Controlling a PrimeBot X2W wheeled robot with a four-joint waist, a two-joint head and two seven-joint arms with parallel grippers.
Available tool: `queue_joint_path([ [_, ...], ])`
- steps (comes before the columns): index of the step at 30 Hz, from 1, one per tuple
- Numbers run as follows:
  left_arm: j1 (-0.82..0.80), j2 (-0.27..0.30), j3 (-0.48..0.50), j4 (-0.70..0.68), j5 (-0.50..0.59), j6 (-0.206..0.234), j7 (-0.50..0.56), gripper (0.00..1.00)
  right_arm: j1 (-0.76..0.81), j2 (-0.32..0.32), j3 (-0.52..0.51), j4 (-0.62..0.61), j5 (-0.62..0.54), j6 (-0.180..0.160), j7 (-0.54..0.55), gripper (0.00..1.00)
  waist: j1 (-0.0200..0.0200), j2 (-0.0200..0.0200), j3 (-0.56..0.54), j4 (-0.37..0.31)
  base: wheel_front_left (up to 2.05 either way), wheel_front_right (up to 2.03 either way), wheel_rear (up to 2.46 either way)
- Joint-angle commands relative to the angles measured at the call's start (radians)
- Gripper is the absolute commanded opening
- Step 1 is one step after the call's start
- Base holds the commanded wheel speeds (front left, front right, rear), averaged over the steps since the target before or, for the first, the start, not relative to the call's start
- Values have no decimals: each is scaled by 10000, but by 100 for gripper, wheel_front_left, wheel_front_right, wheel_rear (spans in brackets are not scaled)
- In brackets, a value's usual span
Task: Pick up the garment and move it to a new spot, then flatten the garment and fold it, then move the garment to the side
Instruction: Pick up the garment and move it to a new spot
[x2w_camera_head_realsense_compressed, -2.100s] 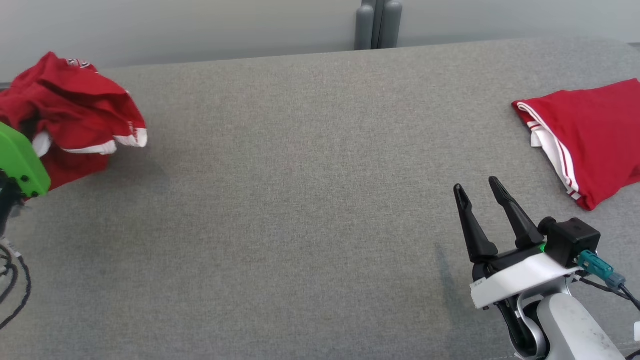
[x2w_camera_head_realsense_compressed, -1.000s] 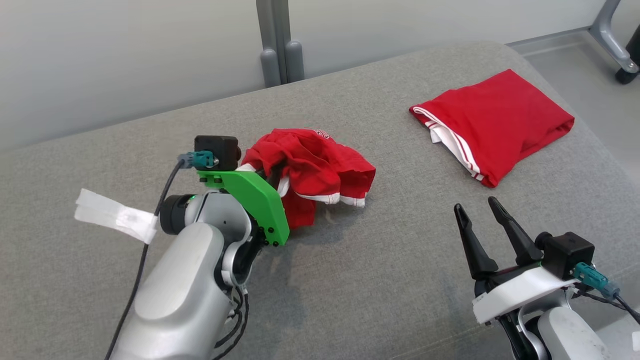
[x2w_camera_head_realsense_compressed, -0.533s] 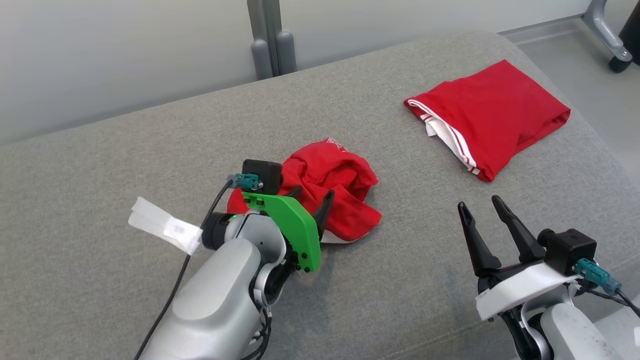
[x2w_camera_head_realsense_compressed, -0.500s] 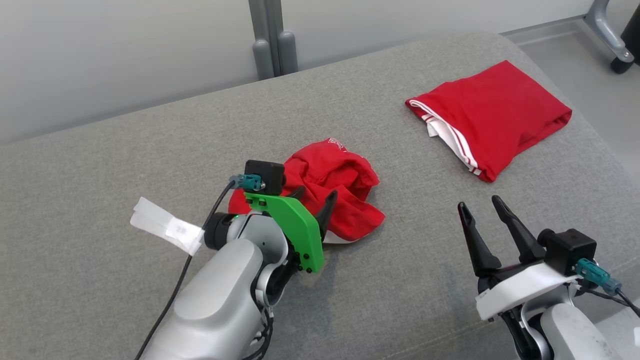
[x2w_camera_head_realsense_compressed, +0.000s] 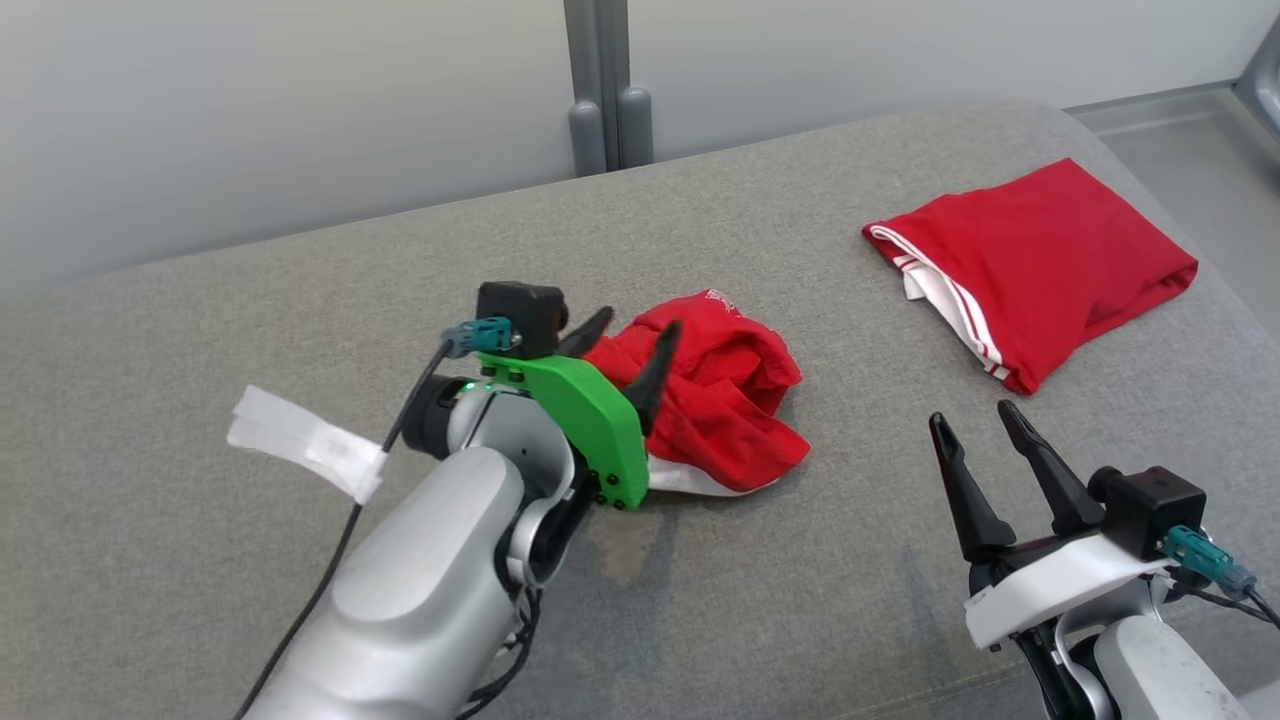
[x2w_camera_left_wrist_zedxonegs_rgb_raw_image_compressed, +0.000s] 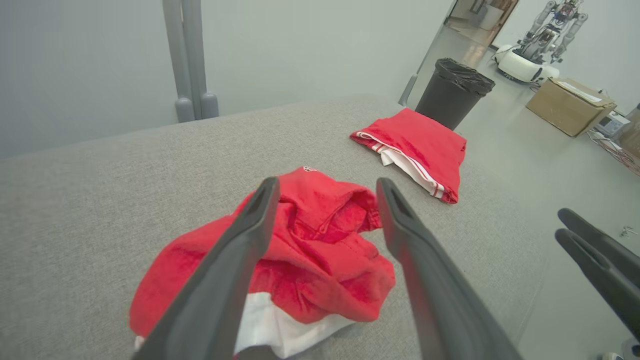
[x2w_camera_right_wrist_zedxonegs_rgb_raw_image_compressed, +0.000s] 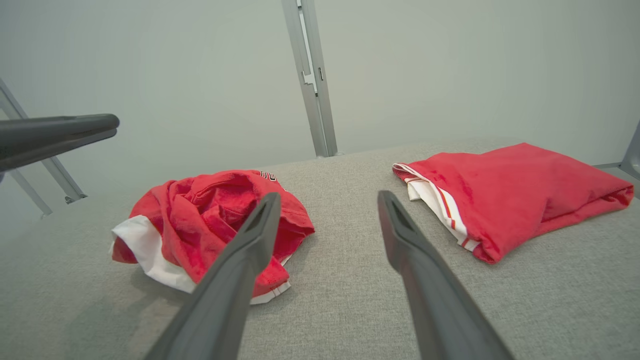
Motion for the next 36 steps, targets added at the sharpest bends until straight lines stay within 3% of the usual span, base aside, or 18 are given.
queue_joint_path([
  [1, 38, 350, 70, -270, 136, 111, -182, 100, 121, -87, -15, -76, -64, -10, -25, 100, 0, 0, -122, 172, 0, 0, 0],
  [15, 1997, 2571, 864, -3045, 511, 1027, -1515, 100, 586, -129, -333, -659, -207, -8, -25, 100, 0, 0, -319, 502, 0, 0, 0],
  [21, 3213, 3187, 1418, -4098, 603, 1509, -2665, 100, 811, -60, -520, -868, -251, -10, -23, 100, 0, 0, -270, 601, 0, 0, 0],
  [29, 4790, 3440, 2023, -5423, 1004, 2374, -3489, 100, 1068, 206, -696, -1128, -315, -8, -25, 100, 0, 0, -312, 651, 0, 0, 0],
  [36, 6178, 2924, 3156, -6068, 1599, 2288, -3643, 100, 1148, 210, -765, -1265, -363, -10, -23, 100, 0, 0, -386, 600, 0, 0, 0],
])
